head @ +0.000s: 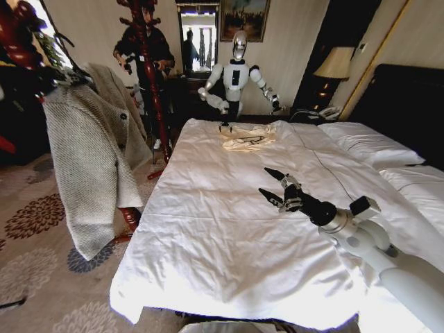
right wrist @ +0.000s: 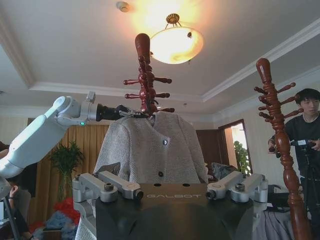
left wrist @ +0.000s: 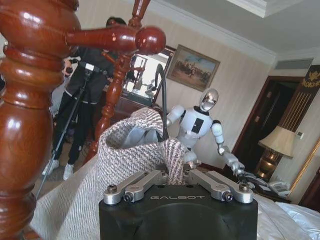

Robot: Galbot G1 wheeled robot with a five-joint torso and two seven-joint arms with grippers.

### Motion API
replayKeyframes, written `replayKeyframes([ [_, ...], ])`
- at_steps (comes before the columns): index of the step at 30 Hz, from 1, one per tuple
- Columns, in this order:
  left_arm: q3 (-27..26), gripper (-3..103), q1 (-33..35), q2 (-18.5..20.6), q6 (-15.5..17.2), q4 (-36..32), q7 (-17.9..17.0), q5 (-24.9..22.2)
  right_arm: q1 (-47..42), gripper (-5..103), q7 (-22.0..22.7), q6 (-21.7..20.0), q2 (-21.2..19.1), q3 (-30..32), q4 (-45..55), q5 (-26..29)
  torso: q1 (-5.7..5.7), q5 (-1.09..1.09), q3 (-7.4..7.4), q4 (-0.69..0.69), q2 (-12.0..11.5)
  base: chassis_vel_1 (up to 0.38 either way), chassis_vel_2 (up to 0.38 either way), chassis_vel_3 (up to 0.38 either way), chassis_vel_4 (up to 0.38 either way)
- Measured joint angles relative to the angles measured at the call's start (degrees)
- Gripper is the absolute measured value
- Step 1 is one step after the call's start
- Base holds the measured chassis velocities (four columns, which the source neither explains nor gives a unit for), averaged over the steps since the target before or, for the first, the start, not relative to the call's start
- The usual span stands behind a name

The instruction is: Pick up the clothes from the bed and hang them on the clothes hanger.

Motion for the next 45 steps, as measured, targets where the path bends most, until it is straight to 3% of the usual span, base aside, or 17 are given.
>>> replayKeyframes([
  [11, 0.4, 6, -3.3, 1.7, -0.7, -0.5, 3.8, 0.5, -0.3, 100, -0.1, 0.1, 0.3, -0.1, 0.3, -0.2, 0.00, 0.01, 0.00, -0.02, 0.0, 0.000, 0.000, 0.000, 0.000],
  [17, -1.3, 6, -2.2, 2.5, -0.8, -0.5, 4.1, 1.1, -0.8, 100, -0.1, 0.2, 0.3, 0.5, 0.8, -0.3, 0.00, 0.02, 0.00, -0.02, 0.0, 0.000, 0.000, 0.000, 0.000],
  [27, -1.3, 6, -2.1, 4.1, -0.9, 5.5, 8.2, 4.2, -1.1, 100, -0.3, 0.3, 1.3, 0.1, 0.9, -1.3, 0.00, 0.00, 0.00, 0.00, 0.0, 0.000, 0.000, 0.000, 0.000],
  [39, 1.8, 6, -1.4, 1.3, -0.5, 12.1, 12.1, 10.4, -1.4, 100, -0.8, 0.5, 1.5, 0.0, 0.3, -1.7, 0.00, 0.00, 0.00, -0.01, 0.0, 0.000, 0.000, 0.000, 0.000],
  [45, 2.0, 6, 0.5, -0.1, -0.7, 10.9, 12.7, 11.7, -2.3, 100, -0.9, 0.6, 2.0, 0.1, 0.3, -2.4, 0.00, 0.02, 0.00, 0.00, 0.0, 0.000, 0.000, 0.000, 0.000],
])
